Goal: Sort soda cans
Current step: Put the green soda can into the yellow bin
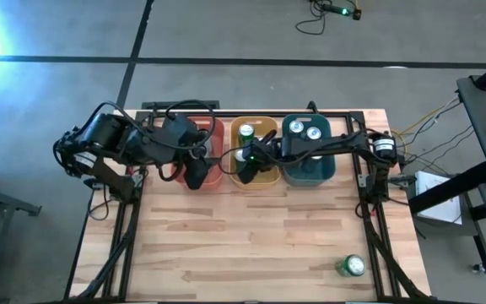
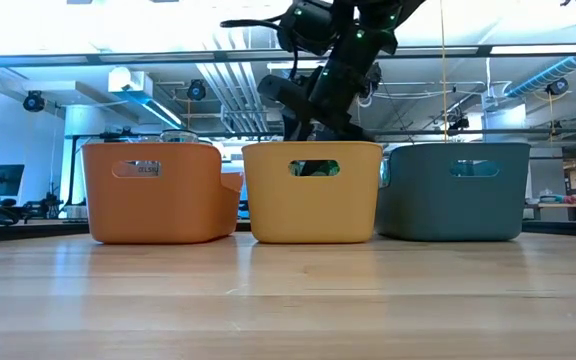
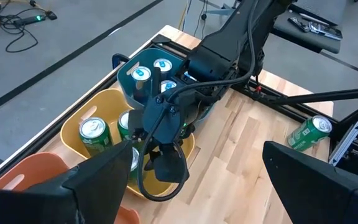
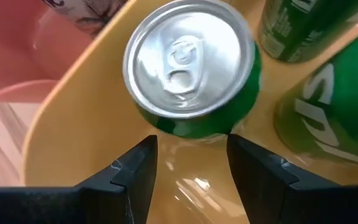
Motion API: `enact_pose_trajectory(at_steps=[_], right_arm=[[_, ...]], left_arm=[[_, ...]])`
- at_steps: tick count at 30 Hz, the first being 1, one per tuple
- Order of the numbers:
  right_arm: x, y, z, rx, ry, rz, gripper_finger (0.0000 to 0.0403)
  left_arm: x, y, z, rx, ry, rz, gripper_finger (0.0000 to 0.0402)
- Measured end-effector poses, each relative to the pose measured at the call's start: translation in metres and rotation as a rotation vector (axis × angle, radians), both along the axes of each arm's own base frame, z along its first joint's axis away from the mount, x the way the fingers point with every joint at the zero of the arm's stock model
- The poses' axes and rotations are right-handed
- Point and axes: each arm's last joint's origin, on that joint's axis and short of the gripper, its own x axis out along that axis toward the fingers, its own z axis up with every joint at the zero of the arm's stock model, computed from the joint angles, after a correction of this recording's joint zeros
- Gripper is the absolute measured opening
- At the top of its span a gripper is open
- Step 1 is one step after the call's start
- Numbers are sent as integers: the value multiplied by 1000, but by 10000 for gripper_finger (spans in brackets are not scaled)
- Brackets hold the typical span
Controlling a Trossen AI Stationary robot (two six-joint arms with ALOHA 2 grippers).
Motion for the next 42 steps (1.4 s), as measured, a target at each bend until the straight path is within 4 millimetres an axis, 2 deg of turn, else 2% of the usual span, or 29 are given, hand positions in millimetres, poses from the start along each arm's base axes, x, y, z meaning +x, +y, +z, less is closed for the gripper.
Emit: enact_pose_trajectory(at_steps=[11,14,18,23,27,30,35,38,42], right_arm=[[-10,1,1,2,86,31,187],[-16,3,16,-11,67,52,187],[-38,18,55,-36,33,100,187],[-70,65,106,-65,-93,202,201],[-92,110,128,-23,-171,233,244],[-108,148,128,52,-155,241,290],[-132,206,113,192,-60,165,363],[-147,227,107,256,-7,99,388],[-173,247,103,381,143,16,398]], left_arm=[[-1,-4,-1,-6,5,-10,345],[-4,-4,-4,-3,43,-2,345],[-9,-7,-7,12,94,-9,345],[-12,-16,-15,44,131,-16,345],[-7,-17,-32,55,163,-4,345],[-3,-19,-47,40,147,-25,345],[5,-24,-76,-24,42,-101,345],[14,-29,-95,-66,-62,-148,345],[30,-38,-120,-125,-164,-237,345]])
